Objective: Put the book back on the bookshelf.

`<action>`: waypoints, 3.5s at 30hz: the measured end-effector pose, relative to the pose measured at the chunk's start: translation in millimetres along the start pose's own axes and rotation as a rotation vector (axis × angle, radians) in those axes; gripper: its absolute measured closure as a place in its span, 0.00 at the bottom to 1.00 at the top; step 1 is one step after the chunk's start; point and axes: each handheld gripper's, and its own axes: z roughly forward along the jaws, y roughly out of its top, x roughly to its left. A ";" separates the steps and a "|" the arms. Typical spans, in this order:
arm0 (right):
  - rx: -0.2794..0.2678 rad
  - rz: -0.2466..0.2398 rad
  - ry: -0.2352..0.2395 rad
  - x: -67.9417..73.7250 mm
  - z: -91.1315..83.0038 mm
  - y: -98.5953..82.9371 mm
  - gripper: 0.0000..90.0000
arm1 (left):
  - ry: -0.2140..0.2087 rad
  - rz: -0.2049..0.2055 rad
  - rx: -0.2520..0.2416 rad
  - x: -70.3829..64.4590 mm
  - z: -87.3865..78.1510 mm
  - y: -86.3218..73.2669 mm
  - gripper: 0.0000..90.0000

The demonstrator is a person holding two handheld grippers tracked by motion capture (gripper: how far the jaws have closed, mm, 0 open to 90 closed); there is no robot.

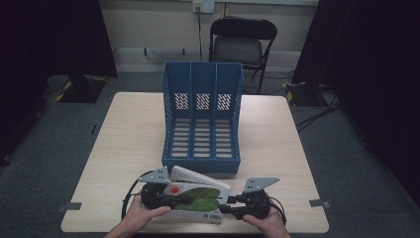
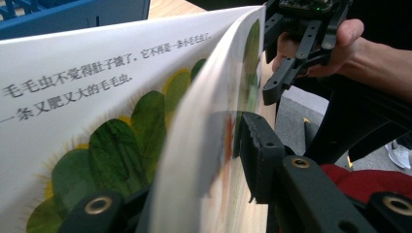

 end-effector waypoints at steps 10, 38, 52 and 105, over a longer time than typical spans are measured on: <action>-0.005 -0.068 -0.119 7.4 -4.0 3.6 0.74 | 0.059 0.027 0.035 1.0 1.9 0.3 0.79; 0.037 -0.169 -0.159 20.2 9.7 10.5 0.74 | 0.120 0.026 0.025 5.9 -7.6 -2.4 0.65; 0.033 -0.173 -0.160 19.0 -0.3 6.7 0.79 | 0.233 -0.039 -0.008 15.1 -33.2 -7.5 0.43; -0.043 -0.190 -0.161 21.8 32.8 15.8 0.84 | 0.326 -0.001 0.079 13.7 0.8 -2.7 0.39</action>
